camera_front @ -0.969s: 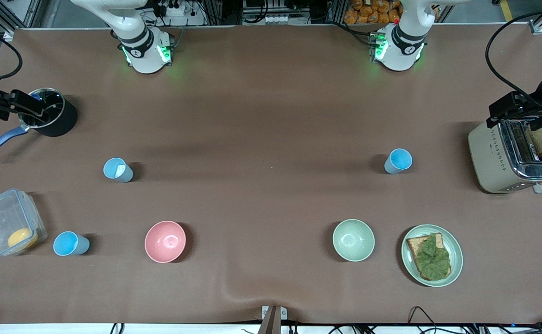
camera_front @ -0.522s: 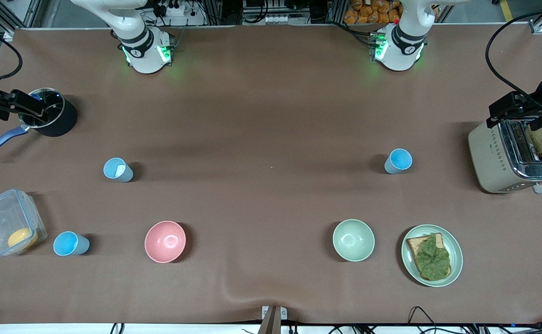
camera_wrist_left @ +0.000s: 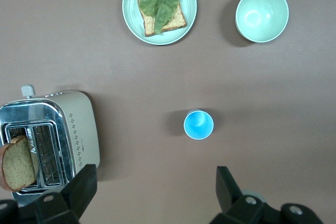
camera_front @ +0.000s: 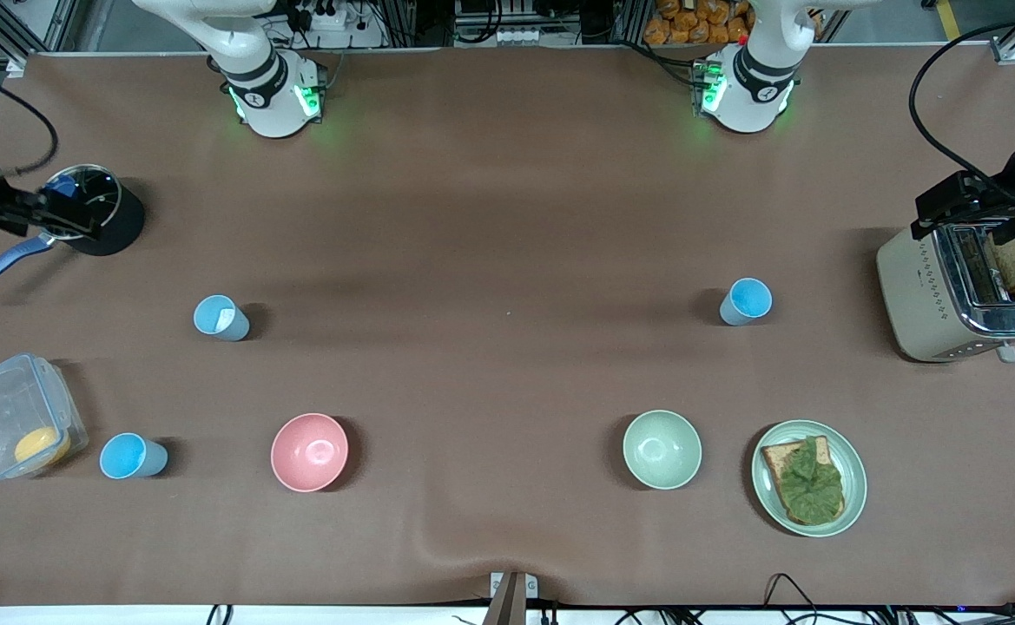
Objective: Stack blue cups with both arms
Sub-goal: 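Reach the right gripper down to the light blue cup, then close the right gripper on the cup rim and lift it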
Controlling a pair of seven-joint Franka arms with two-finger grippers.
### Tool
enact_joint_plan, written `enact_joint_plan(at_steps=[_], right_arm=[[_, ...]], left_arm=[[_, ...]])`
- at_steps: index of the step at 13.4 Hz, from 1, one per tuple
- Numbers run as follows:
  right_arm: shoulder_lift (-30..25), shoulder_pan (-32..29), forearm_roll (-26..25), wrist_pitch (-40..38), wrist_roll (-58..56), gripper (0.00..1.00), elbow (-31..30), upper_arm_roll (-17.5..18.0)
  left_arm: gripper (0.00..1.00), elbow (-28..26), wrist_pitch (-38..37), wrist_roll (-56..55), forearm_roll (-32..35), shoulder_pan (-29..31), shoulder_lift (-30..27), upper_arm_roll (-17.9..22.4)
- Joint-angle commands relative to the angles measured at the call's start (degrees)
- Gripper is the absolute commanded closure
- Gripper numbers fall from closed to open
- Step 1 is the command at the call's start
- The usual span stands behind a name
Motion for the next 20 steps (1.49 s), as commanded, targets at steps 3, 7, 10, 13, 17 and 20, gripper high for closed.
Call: enact_joint_plan(at_steps=[3,7,10,13,17,20], right_arm=[[9.53,0.04,-3.55,7.72,-0.69,0.0,-2.51,-0.02],[9.09,-1.89,-3.46,28.63,-3.83,0.0,-19.55,-0.02],[9.35,-4.78,-3.38,36.75,-10.87,0.0,-25.81,-0.02],[9.62,-5.23,-3.29,42.18,-11.32,0.0,-29.94,-0.02],[11.46,-5.41,-2.76,43.79,-11.41,0.0,-30.83,0.07],[13.21,-5.06,-2.5,43.7,-11.23,0.0,-30.75,0.07]], left_arm=[[0.0,-0.13,0.02,-0.37,0.22,0.09,-0.31,-0.12],[0.0,-0.13,0.02,-0.37,0.22,0.0,-0.31,-0.12],[0.0,-0.04,0.02,-0.37,0.22,0.0,-0.31,-0.21],[0.0,-0.04,0.02,-0.37,0.22,-0.35,-0.39,-0.21],[0.0,-0.04,0.02,-0.28,0.22,0.0,-0.31,-0.21],[0.0,-0.04,0.02,-0.28,0.22,0.0,-0.31,-0.21]])
